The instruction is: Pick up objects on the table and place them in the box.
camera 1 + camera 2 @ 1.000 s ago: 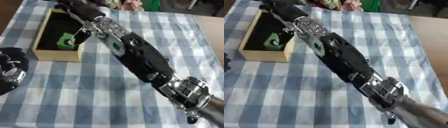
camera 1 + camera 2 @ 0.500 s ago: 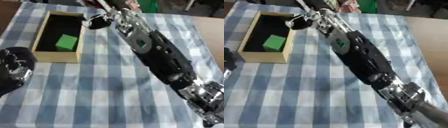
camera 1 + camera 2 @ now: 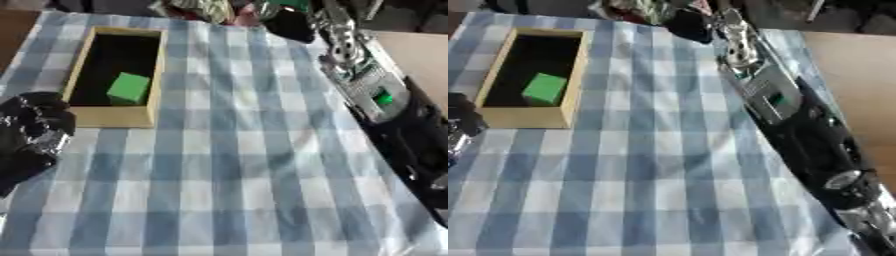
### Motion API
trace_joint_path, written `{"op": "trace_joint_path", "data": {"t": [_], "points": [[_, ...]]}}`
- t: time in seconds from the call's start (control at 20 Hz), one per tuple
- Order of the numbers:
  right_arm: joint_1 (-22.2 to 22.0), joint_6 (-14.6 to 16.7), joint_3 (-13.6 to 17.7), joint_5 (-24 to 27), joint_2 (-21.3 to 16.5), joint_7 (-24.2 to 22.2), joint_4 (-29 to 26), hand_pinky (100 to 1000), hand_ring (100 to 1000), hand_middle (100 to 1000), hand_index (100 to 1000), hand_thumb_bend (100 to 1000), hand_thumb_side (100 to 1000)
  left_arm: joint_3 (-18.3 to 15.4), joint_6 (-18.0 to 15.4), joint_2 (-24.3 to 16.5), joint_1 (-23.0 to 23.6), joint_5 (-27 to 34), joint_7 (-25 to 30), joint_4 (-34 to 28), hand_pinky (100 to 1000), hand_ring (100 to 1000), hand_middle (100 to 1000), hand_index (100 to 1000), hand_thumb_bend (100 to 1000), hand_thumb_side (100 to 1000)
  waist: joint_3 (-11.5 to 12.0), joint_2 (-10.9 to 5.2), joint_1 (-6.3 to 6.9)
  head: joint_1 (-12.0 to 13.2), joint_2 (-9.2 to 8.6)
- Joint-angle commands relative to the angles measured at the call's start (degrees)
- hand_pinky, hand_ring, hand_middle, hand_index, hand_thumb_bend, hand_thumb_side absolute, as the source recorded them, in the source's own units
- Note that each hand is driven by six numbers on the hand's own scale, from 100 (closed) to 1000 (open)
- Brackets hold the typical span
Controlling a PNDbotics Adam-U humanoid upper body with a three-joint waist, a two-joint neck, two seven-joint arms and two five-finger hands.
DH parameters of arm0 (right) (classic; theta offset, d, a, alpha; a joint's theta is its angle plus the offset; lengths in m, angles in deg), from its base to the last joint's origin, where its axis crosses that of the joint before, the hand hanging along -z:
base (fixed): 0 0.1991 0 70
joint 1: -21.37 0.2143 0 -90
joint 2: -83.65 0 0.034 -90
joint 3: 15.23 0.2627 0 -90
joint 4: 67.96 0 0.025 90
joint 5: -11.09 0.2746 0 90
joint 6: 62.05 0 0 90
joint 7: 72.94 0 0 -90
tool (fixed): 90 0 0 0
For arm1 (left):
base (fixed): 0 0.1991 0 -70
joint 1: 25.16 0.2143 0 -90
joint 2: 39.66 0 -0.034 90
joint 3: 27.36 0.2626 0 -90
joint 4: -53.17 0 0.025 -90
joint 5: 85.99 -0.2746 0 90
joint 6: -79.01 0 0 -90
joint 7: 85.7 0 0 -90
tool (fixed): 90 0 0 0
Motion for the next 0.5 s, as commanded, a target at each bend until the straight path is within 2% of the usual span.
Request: {"op": "trace_joint_path", "data": {"t": [0.05,0.5], "points": [[-1.69,0.67,2.06,3.38,-2.15,2.81,-1.57,707,873,866,964,100,100,-0.52,-0.15,-1.06,-0.25,0.03,-0.40,-0.68,586,649,609,723,259,113,-0.23,-1.13,0.30,0.32,0.50],[-8.12,3.43,4.48,7.18,-0.58,5.77,-1.33,694,855,807,951,100,100,-0.74,-0.14,-1.03,0.24,0.14,-0.77,-0.56,584,648,609,724,257,115,-1.17,-0.94,0.69,0.46,1.17]]}}
